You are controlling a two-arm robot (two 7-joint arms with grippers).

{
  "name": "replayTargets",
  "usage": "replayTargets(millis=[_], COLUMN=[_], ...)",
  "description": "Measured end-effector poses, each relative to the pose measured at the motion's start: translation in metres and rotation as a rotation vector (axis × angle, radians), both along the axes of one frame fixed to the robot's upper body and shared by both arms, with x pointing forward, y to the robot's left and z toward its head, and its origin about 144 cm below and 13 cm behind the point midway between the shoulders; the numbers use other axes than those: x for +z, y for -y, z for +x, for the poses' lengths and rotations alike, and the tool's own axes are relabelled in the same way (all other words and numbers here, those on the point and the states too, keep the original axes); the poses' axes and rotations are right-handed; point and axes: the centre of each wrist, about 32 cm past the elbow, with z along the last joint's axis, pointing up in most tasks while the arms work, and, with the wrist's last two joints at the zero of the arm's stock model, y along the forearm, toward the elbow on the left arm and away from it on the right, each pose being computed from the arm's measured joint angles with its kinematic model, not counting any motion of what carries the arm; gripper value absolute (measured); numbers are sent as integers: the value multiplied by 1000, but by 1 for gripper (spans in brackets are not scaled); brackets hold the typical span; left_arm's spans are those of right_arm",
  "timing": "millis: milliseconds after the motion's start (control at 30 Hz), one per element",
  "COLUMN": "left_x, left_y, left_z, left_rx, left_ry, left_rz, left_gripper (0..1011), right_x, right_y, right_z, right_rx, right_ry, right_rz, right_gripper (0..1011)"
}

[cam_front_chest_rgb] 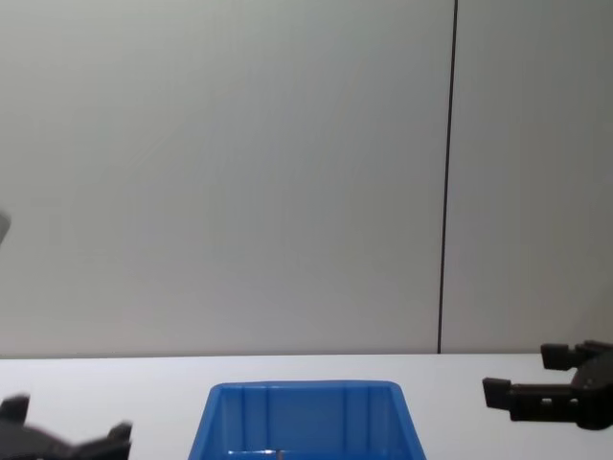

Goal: Pick up the two dolls from the table and place them into the box.

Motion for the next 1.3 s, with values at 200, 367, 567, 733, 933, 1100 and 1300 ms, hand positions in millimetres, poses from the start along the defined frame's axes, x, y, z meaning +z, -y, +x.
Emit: replayTargets(millis=[200,367,567,733,933,1100,1300], left_x=[-15,-26,-44,-55,-64,-68,-72], left_y=[-7,-11,-18,-24,-30,-33,-36], left_z=[-5,-6,-3,1,7,10,14], left_rx=[16,16,14,5,-5,-13,-21], left_ry=[-55,-83,-115,-129,-139,-144,-146], left_rz=[-5,-18,-47,-64,-72,-70,-61], left_gripper=[1001,1001,1001,1001,1000,915,727], right_x=[0,0,0,0,0,0,0], right_y=[0,1,1,1,1,1,1], right_z=[0,0,0,0,0,0,0], right_rx=[-1,-1,-1,-1,-1,-1,-1], right_ry=[0,0,0,-1,-1,-1,-1], right_rz=[0,1,0,0,0,0,0], right_gripper=[1001,1001,1001,1001,1001,1001,1001])
